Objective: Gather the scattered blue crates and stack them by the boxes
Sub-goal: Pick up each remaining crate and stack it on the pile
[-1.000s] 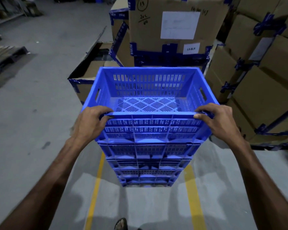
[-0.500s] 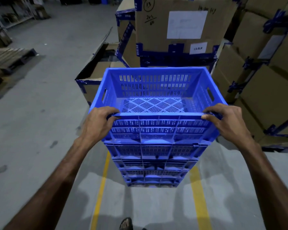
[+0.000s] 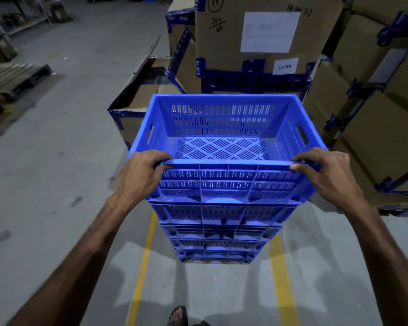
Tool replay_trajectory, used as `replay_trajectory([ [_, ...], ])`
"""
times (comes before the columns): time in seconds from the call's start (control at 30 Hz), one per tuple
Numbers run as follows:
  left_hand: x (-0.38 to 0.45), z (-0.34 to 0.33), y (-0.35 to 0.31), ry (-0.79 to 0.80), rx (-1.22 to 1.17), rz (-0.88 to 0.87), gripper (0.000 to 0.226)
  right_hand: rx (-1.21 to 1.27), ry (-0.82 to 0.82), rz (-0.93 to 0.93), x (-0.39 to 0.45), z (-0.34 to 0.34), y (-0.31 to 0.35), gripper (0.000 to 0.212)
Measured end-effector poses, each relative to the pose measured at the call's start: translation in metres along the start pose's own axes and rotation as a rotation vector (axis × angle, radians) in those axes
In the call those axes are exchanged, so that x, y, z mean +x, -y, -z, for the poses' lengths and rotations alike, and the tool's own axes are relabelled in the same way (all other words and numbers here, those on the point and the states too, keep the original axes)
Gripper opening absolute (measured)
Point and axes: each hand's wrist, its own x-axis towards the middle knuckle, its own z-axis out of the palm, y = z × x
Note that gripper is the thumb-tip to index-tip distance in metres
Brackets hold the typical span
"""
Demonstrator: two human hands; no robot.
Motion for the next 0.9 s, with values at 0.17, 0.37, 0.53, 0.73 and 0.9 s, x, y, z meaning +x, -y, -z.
replay_trajectory([
  [0.17,0.001,-0.001,0.000,0.012,0.002,0.019,0.015,0.012,-0.005,-0.014,0.000,0.000,-0.002,0.043],
  [0.37,0.002,0.003,-0.004,0.029,0.019,0.030,0.015,0.020,0.013,-0.047,0.000,0.001,-0.004,0.042],
  [0.53,0.002,0.006,-0.006,0.054,0.010,0.056,0.017,-0.007,0.030,-0.068,0.000,0.005,-0.002,0.041],
  [0.73,0.004,0.020,-0.004,0.104,-0.099,0.079,0.039,0.070,0.050,-0.173,0.006,0.018,0.005,0.019],
  [0.9,0.032,0.023,-0.001,-0.093,-0.125,0.241,0.026,0.070,0.010,-0.320,0.033,0.012,-0.017,0.026],
])
